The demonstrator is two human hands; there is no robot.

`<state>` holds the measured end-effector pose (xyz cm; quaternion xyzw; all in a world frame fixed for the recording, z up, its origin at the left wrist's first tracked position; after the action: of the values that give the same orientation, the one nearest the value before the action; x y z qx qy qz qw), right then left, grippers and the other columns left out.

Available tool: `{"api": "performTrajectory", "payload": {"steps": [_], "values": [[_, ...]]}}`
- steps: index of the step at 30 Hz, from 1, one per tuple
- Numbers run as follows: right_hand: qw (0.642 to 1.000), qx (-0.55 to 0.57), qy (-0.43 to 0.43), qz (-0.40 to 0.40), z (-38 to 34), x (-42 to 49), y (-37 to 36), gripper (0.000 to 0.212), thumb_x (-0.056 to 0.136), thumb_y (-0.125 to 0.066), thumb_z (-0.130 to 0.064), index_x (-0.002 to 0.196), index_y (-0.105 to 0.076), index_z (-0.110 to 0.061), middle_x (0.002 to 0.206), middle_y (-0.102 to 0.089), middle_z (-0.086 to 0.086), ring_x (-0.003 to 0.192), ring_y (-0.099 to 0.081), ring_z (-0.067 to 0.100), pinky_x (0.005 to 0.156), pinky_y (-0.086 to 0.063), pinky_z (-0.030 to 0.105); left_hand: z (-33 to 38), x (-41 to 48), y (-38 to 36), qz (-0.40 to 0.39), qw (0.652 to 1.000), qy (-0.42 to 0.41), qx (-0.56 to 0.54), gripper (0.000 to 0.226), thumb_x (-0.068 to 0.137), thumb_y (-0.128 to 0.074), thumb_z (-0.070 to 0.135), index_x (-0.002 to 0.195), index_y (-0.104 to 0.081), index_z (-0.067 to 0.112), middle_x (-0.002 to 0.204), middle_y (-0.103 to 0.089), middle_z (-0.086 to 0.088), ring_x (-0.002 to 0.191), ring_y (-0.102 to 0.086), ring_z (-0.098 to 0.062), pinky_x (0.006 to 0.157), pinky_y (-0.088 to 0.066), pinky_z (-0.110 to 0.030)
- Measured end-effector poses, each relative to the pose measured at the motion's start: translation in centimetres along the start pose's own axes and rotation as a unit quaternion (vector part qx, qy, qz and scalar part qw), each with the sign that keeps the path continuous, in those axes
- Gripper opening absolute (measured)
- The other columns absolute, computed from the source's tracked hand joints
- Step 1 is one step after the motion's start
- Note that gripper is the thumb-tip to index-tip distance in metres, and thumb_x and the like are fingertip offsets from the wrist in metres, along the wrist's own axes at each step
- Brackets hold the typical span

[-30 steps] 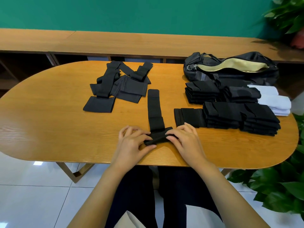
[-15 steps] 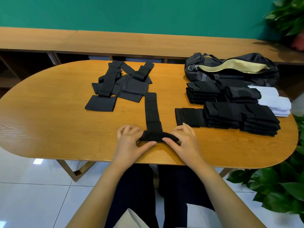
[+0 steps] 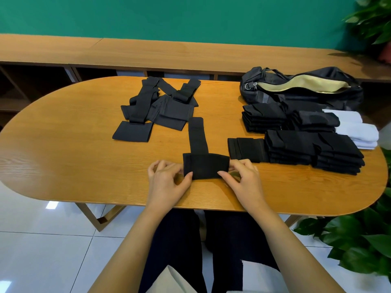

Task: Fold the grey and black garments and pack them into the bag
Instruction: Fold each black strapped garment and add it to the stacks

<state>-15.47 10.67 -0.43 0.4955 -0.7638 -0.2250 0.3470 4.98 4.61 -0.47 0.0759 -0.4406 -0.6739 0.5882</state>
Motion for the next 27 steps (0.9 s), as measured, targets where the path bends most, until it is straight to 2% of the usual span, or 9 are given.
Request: {"api": "performTrajectory", "payload": {"steps": [3,6,9,13,16,18,22,25,27], "values": [[1.000,0.004,-0.020,0.022,0.4,0.0,0.2,0.037,0.084,-0.069,-0.040,0.118,-0.063,-0.024,0.096,-0.057,-0.008,0.102,-0.048,0.017,0.079,-0.030,0.012,-0.2,0.1,0.1,0.007,1.000,0.015,-0.003,0.027,0.084,-0.057,0.052,0.095,-0.064,0.028,0.074,-0.056,0.017,0.088,-0.051,-0.005,0.110,-0.027,-0.048],[0.999,-0.020,-0.004,0.041,0.2,0.1,0.3,0.044,0.084,-0.068,-0.044,0.124,-0.059,-0.027,0.087,-0.061,-0.012,0.099,-0.051,0.015,0.088,-0.030,0.023,-0.1,0.1,0.3,0.009,0.999,0.029,-0.016,0.049,0.083,-0.070,0.039,0.129,-0.056,0.027,0.073,-0.060,0.018,0.095,-0.055,-0.004,0.113,-0.021,-0.041],[0.998,-0.040,0.008,0.043,-0.2,0.2,0.5,0.046,0.085,-0.068,-0.043,0.127,-0.056,-0.027,0.080,-0.059,-0.015,0.094,-0.052,0.010,0.094,-0.031,0.029,0.0,0.1,0.4,0.014,0.999,0.028,-0.015,0.063,0.082,-0.070,0.039,0.139,-0.047,0.028,0.072,-0.061,0.018,0.095,-0.056,-0.001,0.111,-0.019,-0.035],[0.996,-0.082,0.017,0.035,-0.5,0.1,0.3,0.046,0.085,-0.069,-0.042,0.127,-0.057,-0.026,0.078,-0.057,-0.014,0.090,-0.050,0.009,0.090,-0.030,0.028,-0.1,0.0,0.3,0.015,0.999,0.027,-0.006,0.062,0.081,-0.073,0.036,0.137,-0.048,0.031,0.071,-0.060,0.017,0.092,-0.054,0.000,0.110,-0.019,-0.034],[0.992,-0.111,0.040,0.044,-0.7,0.1,0.2,0.037,0.084,-0.071,-0.039,0.117,-0.063,-0.023,0.085,-0.056,-0.012,0.090,-0.049,0.011,0.085,-0.037,0.032,-0.1,0.0,0.4,0.011,1.000,0.024,0.007,0.049,0.082,-0.070,0.040,0.129,-0.056,0.034,0.074,-0.058,0.017,0.089,-0.051,-0.001,0.107,-0.024,-0.036],[0.987,-0.129,0.071,0.057,-1.0,-0.1,0.3,0.029,0.086,-0.070,-0.037,0.111,-0.067,-0.022,0.097,-0.059,-0.008,0.097,-0.049,0.013,0.085,-0.038,0.032,0.1,0.1,0.4,0.000,1.000,-0.002,0.007,0.040,0.082,-0.062,0.052,0.119,-0.062,0.036,0.085,-0.057,0.019,0.095,-0.048,-0.002,0.104,-0.026,-0.038],[0.985,-0.139,0.102,0.020,-1.3,-0.2,-0.3,0.032,0.096,-0.047,-0.041,0.114,-0.068,-0.026,0.118,-0.063,-0.010,0.117,-0.045,0.010,0.097,-0.027,0.028,0.6,0.1,-0.3,-0.079,0.996,-0.044,-0.014,0.054,0.072,-0.054,0.072,0.114,-0.065,0.040,0.120,-0.050,0.026,0.118,-0.033,0.005,0.109,-0.013,-0.032],[0.986,-0.140,0.089,0.002,-1.1,-0.1,-0.5,0.026,0.099,-0.049,-0.033,0.115,-0.069,-0.026,0.119,-0.065,-0.011,0.118,-0.045,0.009,0.099,-0.024,0.026,0.7,0.1,-1.0,-0.128,0.990,-0.057,0.021,0.053,0.072,-0.064,0.067,0.118,-0.062,0.042,0.128,-0.049,0.027,0.125,-0.029,0.003,0.117,-0.007,-0.042],[0.988,-0.132,0.081,0.002,-1.0,0.0,-0.6,0.028,0.099,-0.047,-0.032,0.115,-0.069,-0.025,0.118,-0.066,-0.011,0.117,-0.046,0.008,0.099,-0.024,0.025,0.6,0.1,-1.0,-0.124,0.990,-0.054,0.024,0.046,0.076,-0.066,0.060,0.118,-0.062,0.041,0.126,-0.051,0.027,0.125,-0.031,0.002,0.118,-0.007,-0.045]]}}
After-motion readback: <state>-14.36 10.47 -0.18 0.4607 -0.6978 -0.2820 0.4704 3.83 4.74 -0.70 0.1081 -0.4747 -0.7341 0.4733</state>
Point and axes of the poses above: each hand's wrist, its own x-axis towards the middle knuckle, its own y-axis out of the back of the hand, z = x × y, the point moved 6 cm from there along x, towards the middle knuckle
